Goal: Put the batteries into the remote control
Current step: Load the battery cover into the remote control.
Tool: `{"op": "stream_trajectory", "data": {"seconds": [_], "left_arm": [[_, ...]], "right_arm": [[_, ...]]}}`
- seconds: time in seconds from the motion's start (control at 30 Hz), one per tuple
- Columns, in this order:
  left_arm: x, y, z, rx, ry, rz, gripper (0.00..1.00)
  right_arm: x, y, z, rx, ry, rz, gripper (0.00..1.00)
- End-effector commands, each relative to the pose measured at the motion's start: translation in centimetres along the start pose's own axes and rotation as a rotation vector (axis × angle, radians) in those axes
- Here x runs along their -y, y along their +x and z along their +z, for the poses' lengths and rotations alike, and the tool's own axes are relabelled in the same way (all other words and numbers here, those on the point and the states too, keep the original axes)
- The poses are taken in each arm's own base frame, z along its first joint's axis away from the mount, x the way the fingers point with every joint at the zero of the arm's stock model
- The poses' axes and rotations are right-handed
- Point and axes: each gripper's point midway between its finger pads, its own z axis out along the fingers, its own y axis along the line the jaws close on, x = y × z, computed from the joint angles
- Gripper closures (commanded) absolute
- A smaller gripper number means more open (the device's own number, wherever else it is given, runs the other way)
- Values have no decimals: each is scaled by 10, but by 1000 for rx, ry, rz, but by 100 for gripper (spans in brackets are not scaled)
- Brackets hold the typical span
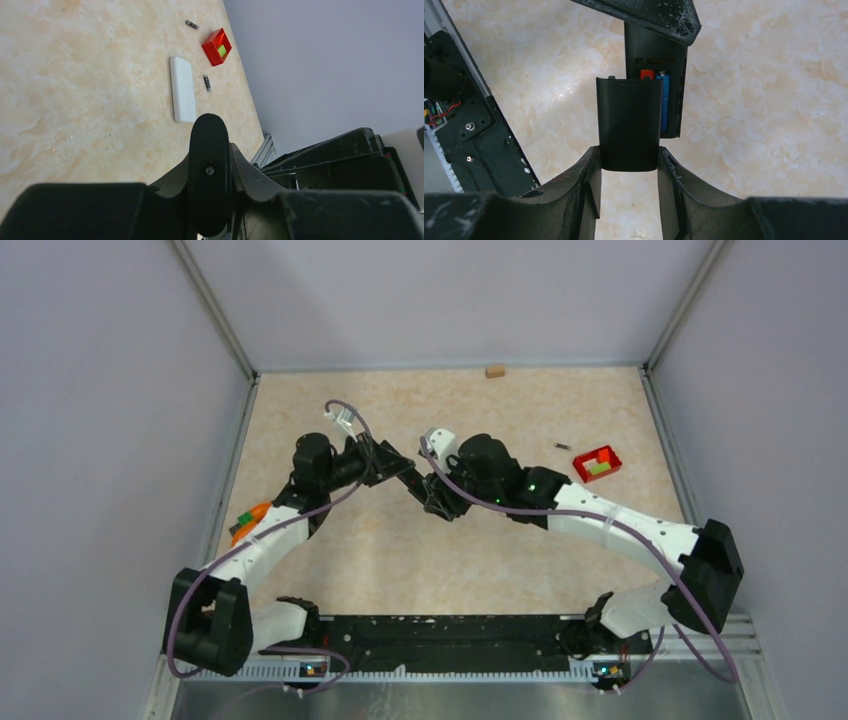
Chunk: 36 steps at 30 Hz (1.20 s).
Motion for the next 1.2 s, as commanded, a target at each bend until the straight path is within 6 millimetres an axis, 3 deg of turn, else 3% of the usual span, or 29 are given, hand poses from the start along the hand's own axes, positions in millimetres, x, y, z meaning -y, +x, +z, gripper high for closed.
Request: {"op": "stream_trajectory", "data": {"seconds": [0.0, 0.8, 1.17], "left_arm": [[28, -17, -8, 92, 91, 108, 100], [41, -13, -12, 52, 118, 84, 100], [48, -12, -11, 21, 137, 53, 100]], "right_arm": [[-1, -28, -6, 50, 27, 21, 70], [12, -28, 12, 6, 86, -34, 70], [2, -26, 19, -13, 18, -83, 70]]}}
